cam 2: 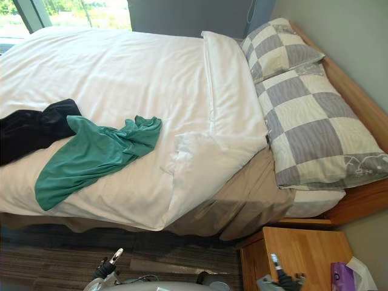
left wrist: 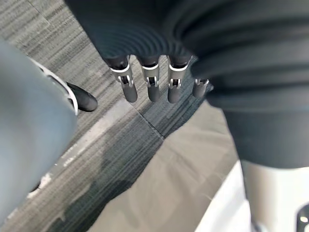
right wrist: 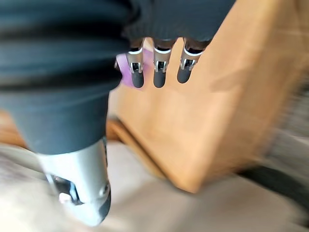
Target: Tidy the bed and pick cloth on bed and put in laundry
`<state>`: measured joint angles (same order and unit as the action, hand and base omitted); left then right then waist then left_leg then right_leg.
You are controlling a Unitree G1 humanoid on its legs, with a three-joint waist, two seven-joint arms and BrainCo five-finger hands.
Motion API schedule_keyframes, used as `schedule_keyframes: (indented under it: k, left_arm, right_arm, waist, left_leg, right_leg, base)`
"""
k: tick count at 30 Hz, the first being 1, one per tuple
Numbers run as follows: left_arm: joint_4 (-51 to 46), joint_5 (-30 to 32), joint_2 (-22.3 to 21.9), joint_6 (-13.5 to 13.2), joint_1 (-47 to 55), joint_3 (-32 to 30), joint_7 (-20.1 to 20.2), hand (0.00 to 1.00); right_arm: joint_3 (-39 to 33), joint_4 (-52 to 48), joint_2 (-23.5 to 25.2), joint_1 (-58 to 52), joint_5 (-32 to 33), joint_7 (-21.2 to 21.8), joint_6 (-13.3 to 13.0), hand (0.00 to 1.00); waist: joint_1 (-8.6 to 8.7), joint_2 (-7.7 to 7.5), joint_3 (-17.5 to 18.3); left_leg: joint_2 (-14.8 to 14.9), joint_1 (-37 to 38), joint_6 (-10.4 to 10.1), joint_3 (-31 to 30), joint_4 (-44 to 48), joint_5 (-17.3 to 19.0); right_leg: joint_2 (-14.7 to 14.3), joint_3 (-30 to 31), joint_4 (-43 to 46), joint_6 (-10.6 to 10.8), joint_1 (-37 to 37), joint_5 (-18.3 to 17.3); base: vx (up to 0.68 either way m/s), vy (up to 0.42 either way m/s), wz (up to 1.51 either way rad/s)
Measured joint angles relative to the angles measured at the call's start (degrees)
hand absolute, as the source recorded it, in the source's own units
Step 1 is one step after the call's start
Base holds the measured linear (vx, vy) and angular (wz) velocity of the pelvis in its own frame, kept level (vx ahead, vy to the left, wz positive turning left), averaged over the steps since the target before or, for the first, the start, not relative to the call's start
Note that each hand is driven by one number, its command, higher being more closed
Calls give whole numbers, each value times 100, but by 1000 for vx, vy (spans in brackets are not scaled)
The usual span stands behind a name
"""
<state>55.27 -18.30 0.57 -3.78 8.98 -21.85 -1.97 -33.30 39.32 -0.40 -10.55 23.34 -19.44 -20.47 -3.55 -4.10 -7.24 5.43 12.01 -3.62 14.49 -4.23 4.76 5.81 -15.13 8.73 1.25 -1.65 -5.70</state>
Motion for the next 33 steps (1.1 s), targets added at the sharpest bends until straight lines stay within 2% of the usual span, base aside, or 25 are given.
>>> schedule_keyframes:
  k: [2,4,6,10,12,15,17,19,23,27,29,33]
  left_arm:
    - [-25,101,157,66,128,194,-43,0]
    - [-40,98,327,205,255,437,-63,0]
    - [-71,95,489,390,380,725,-62,0]
    - [-239,172,656,568,468,967,32,0]
    - [-238,228,668,576,509,1072,187,0]
    - [-250,398,669,567,555,1268,211,0]
    - [-333,401,683,574,565,1292,179,0]
    - [-443,443,696,584,576,1293,158,0]
    - [-632,968,871,614,540,1348,157,0]
    - [-687,1105,952,740,247,1318,146,0]
    - [-727,1104,972,807,81,1259,140,0]
    - [-1015,1256,1162,867,-281,1130,155,0]
  right_arm:
    - [62,-646,-345,208,-359,-96,47,0]
    - [202,-1017,-672,439,-827,-117,203,0]
    - [402,-1131,-1001,759,-1443,-92,516,0]
    - [898,-1154,-1419,1232,-2252,143,1023,0]
    - [1207,-1251,-1581,1476,-2550,271,1178,0]
    - [1761,-1371,-1812,1815,-2902,500,1404,0]
    - [2101,-1372,-1870,2034,-3044,645,1618,0]
    - [2286,-1372,-1872,2207,-3049,697,1706,0]
    - [2745,-1375,-1873,2729,-3145,812,1915,0]
    - [2966,-1374,-2019,3351,-3150,819,2019,0]
    - [3084,-1373,-2147,3676,-3149,826,2028,0]
    - [3201,-1352,-2313,4331,-3140,882,2091,0]
  waist:
    - [65,-35,25]
    - [106,-39,21]
    - [98,-70,46]
    - [103,-99,62]
    - [93,-15,8]
    - [105,84,-59]
    - [96,50,-81]
    - [80,2,-117]
    - [37,-221,-347]
    - [-69,-310,-777]
    - [-141,-301,-1000]
    - [-284,-346,-1474]
  left_leg:
    - [-39,42,-10,-22,-147,-53]
    - [-61,60,40,-84,-159,-87]
    - [-52,64,42,-142,-159,-87]
    - [-85,-36,49,-268,-131,-115]
    - [-94,-43,52,-284,-127,-119]
    - [-112,-75,57,-342,-85,-120]
    - [-92,-103,58,-439,-44,-119]
    - [-80,-119,58,-477,-23,-118]
    - [-87,-318,77,-611,173,-88]
    - [-33,-771,76,-743,575,30]
    - [-14,-998,83,-781,779,63]
    - [168,-1593,44,-919,1465,294]
  right_leg:
    - [-4,20,-67,29,-6,53]
    - [-7,41,-80,32,-28,59]
    - [-76,146,-86,32,-55,59]
    - [-119,339,-177,27,-57,58]
    - [-114,338,-178,26,-58,58]
    - [-99,340,-172,20,-60,62]
    - [-110,340,-171,-10,-94,81]
    - [-117,341,-171,-41,-105,101]
    - [-88,343,-180,-40,-78,103]
    - [-95,358,-224,-36,73,163]
    - [-132,362,-294,-10,141,246]
    - [-278,437,-301,54,335,389]
  base:
    - [-20,13,0]
    - [0,4,2]
    - [22,-17,8]
    - [35,0,15]
    - [22,-1,5]
    - [10,1,9]
    - [10,-12,18]
    - [-23,-15,11]
    - [-76,-17,15]
    - [-97,-30,16]
    - [-69,-29,13]
    - [-44,-19,17]
